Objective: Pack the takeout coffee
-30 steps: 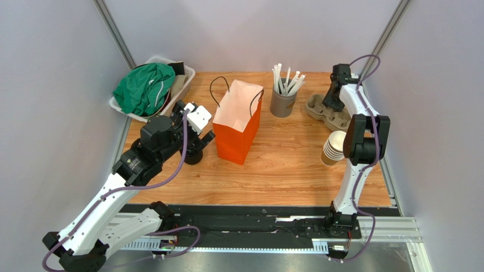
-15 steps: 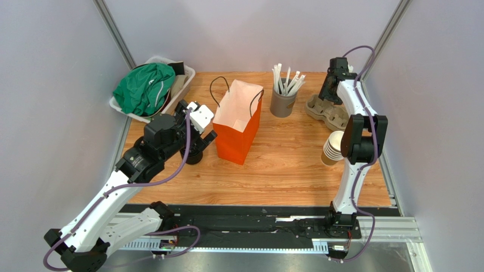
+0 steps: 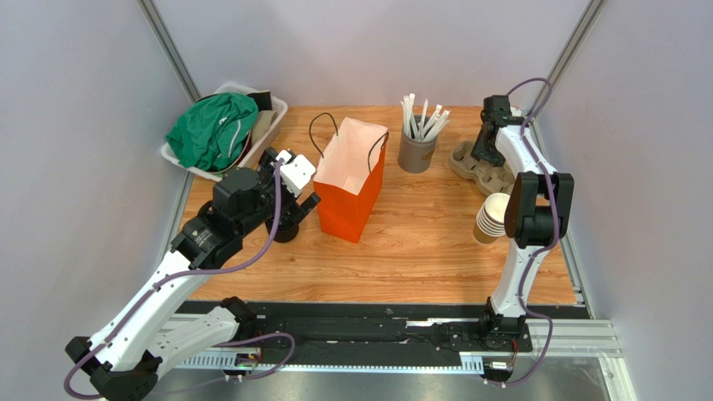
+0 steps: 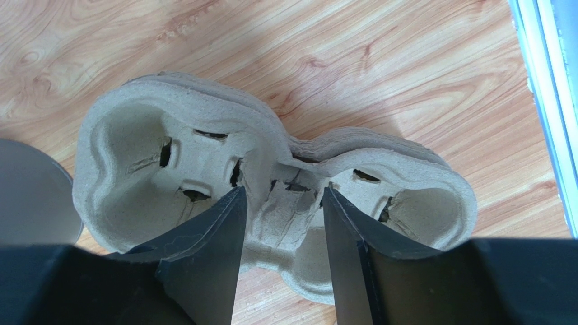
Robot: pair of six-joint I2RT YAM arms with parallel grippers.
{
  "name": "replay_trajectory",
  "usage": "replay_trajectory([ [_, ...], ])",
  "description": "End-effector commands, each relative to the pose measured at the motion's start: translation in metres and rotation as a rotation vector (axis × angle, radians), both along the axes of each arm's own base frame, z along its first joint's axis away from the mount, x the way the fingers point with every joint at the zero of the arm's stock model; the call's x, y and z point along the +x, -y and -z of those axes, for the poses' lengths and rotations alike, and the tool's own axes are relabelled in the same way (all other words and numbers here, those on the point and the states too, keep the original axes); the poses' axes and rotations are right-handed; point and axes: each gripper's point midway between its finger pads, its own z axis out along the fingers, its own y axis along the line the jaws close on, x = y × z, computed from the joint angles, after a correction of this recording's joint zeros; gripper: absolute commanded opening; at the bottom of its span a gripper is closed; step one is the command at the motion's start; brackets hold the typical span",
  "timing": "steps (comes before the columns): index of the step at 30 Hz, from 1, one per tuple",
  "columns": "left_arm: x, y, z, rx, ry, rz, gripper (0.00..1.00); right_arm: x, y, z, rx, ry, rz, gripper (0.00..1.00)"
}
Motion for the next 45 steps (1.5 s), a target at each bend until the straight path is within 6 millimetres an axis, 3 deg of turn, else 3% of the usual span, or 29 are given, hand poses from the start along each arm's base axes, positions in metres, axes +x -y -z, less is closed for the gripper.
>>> replay_trajectory([
  [1, 0.001, 0.005, -0.005, -0.042, 0.01, 0.016, 0.99, 0.008, 0.007, -0.038, -0.042, 0.11, 0.046, 0.5],
  [7, 0.0, 0.006, -0.005, -0.043, 0.007, 0.016, 0.99, -0.002, 0.0, -0.044, -0.006, 0.12, 0.03, 0.51],
  [13, 0.0, 0.006, -0.008, -0.045, 0.007, 0.022, 0.99, -0.009, -0.001, -0.028, -0.004, 0.098, 0.035, 0.54],
  [28, 0.003, 0.009, -0.001, -0.035, -0.007, 0.022, 0.99, 0.005, 0.002, 0.0, -0.01, 0.038, 0.047, 0.56],
  [39, 0.005, 0.01, 0.001, -0.03, -0.009, 0.023, 0.99, 0.016, 0.002, -0.006, -0.05, -0.001, -0.027, 0.62],
  [45, 0.005, 0.011, 0.001, -0.029, -0.012, 0.024, 0.99, 0.017, -0.004, -0.002, -0.058, -0.017, -0.063, 0.48],
])
